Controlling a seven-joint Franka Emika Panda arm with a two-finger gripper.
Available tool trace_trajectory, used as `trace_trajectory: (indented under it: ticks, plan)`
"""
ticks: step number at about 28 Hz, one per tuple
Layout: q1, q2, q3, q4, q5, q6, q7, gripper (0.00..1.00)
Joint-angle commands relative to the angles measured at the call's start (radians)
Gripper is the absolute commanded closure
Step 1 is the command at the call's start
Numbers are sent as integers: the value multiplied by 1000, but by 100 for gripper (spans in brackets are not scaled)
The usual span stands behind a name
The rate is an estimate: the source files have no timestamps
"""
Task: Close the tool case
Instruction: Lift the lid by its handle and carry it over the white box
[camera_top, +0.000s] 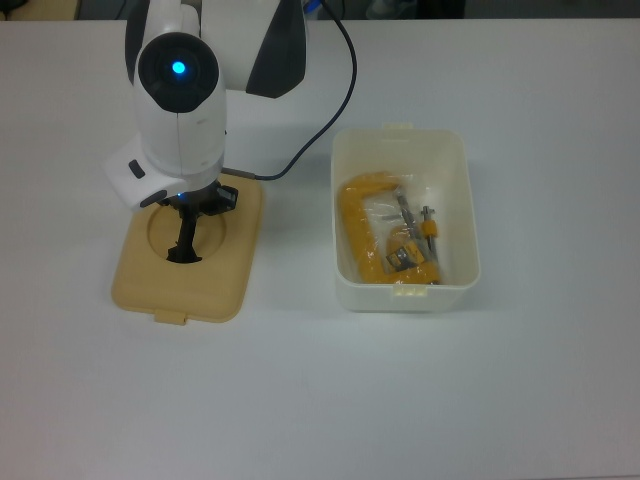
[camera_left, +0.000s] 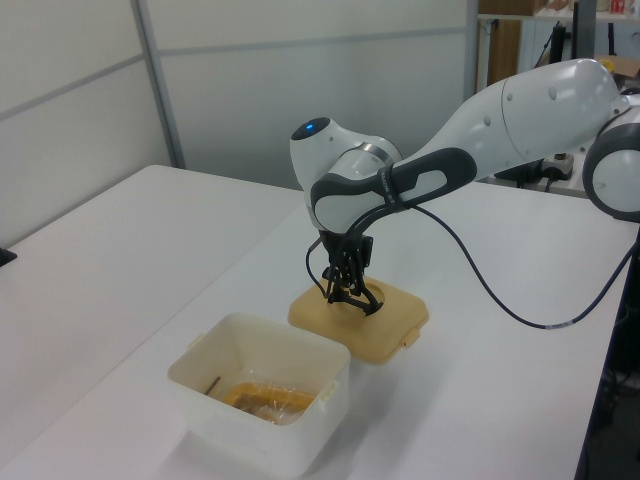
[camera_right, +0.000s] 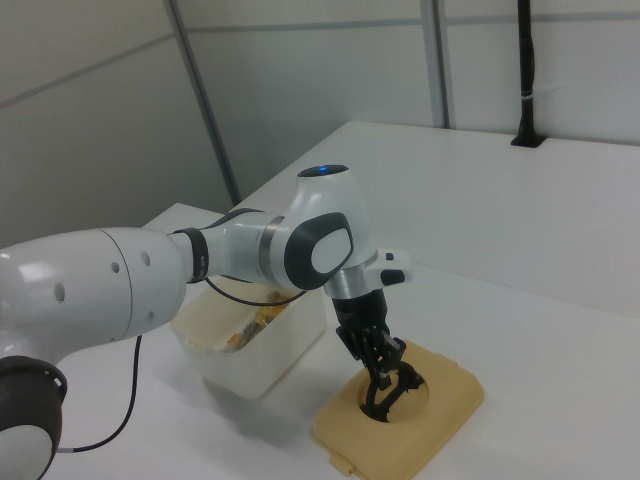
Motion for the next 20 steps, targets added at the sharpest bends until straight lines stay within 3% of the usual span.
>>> trace_trajectory:
  ticks: [1, 11, 20]
  plan:
    - [-4, -18, 5, 2, -20, 17, 15, 100]
    - [-12, -78, 5, 41, 8, -66, -2, 100]
    - [-10, -162, 4, 127, 134, -215, -82, 100]
